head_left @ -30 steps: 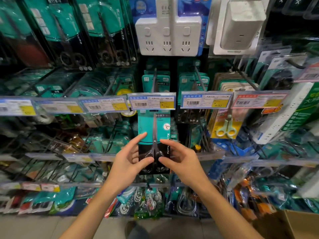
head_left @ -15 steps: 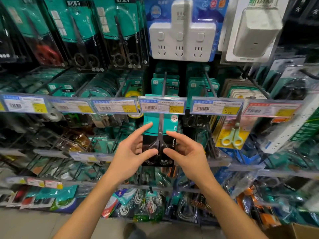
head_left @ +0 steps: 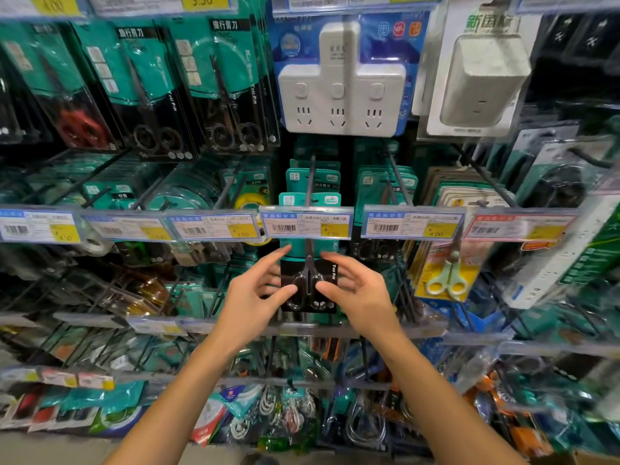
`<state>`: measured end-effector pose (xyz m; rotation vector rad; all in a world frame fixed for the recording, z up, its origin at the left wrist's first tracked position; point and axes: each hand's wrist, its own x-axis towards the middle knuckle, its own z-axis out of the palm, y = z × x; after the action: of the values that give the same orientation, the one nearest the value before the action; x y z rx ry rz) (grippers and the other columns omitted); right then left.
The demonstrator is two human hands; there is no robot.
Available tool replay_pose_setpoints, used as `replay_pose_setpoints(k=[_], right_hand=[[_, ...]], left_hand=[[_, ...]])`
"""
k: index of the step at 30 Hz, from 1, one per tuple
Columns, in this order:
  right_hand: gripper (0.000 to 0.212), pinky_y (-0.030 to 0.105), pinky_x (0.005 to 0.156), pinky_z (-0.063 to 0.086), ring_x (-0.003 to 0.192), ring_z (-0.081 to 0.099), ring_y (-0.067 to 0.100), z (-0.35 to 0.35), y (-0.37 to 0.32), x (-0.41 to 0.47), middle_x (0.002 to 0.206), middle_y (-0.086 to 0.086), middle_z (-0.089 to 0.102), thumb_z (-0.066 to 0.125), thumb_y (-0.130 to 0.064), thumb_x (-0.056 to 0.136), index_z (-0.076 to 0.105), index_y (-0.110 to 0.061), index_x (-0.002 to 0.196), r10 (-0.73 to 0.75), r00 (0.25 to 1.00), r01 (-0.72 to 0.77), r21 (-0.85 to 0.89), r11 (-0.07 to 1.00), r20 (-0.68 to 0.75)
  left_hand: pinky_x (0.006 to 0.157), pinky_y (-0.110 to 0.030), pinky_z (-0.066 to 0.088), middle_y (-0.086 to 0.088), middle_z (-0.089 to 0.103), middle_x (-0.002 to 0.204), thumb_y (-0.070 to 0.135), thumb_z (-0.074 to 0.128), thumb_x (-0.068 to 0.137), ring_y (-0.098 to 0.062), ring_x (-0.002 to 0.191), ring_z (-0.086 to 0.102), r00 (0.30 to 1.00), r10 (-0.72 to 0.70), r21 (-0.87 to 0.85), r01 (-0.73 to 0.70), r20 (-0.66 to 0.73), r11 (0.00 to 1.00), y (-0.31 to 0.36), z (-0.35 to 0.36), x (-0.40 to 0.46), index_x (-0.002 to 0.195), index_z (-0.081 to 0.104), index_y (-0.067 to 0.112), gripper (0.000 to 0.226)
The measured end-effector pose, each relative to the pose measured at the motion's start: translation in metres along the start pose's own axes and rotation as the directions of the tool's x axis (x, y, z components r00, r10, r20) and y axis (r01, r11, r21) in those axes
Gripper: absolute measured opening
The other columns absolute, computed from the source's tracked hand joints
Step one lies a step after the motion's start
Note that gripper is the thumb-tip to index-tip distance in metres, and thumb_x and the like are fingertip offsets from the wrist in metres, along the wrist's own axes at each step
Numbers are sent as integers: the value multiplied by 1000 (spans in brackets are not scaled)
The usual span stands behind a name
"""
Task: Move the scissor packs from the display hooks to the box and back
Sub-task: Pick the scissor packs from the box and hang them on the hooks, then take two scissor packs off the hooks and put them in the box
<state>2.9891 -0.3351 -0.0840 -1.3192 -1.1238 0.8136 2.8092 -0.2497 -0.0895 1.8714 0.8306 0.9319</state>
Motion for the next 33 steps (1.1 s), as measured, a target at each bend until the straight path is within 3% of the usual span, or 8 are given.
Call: replay_pose_setpoints(k=[3,4,5,13,16,21,28,33], right_hand=[[42,7,86,45,115,43,2,0,3,13,101,-14,69,71,-8,85,62,-32,118,20,1000,-20,43,999,6],[42,8,82,46,72,44,-7,-1,4,18,94,-20,69,71,-7,85,62,-32,117,20,1000,-20,36,999,2],[42,9,80,47,94,65,0,-1,4,22,98,-24,67,72,-6,84,62,-32,116,10,1000,-10,19,1000,-8],[47,14,80,51,105,66,15,0,18,52,117,7,69,74,-3,82,61,-12,126,52,995,-50,18,999,-84],[53,15,83,52,107,65,11,0,21,59,128,10,63,71,1,83,56,-11,132,55,995,-55,6,998,-87],[41,13,85,49,93,61,-9,1,15,53,111,-10,63,61,0,91,54,-14,129,69,997,-72,-66,995,-46],[61,26,96,38,131,46,20,4,3,24,143,1,48,62,-26,92,33,-25,146,140,989,-149,-386,911,-51],[73,40,118,26,145,24,27,7,10,-18,157,9,27,58,-35,94,19,-13,152,118,993,-89,-754,650,-15]], left_hand=[[74,-12,46,-2,55,91,10,72,86,-5,74,55,1000,8,46,-7,-9,999,1,-1,14,128,46,48,62],[73,-12,47,0,57,92,11,73,85,-3,73,55,1000,-2,66,3,-15,998,0,-1,19,124,47,49,60],[74,-14,49,0,58,94,13,74,84,-4,73,56,1000,-13,81,15,-22,997,-2,-1,25,122,48,48,57],[77,-19,51,7,61,89,6,77,80,3,74,61,992,-95,128,104,-79,986,-8,6,50,100,60,17,28],[70,-5,44,10,57,90,2,72,85,-1,77,57,991,-110,179,121,-74,976,0,11,49,116,59,4,34],[94,-24,47,-4,60,115,4,63,92,-13,101,58,997,-70,362,69,-8,930,14,10,42,143,45,13,55],[107,-37,39,-9,42,152,30,57,95,-27,138,41,991,-119,693,44,60,719,33,19,27,154,24,24,68],[109,-44,39,-14,39,151,32,55,93,-30,139,37,994,-87,897,-22,67,442,50,40,-9,149,32,14,63]])
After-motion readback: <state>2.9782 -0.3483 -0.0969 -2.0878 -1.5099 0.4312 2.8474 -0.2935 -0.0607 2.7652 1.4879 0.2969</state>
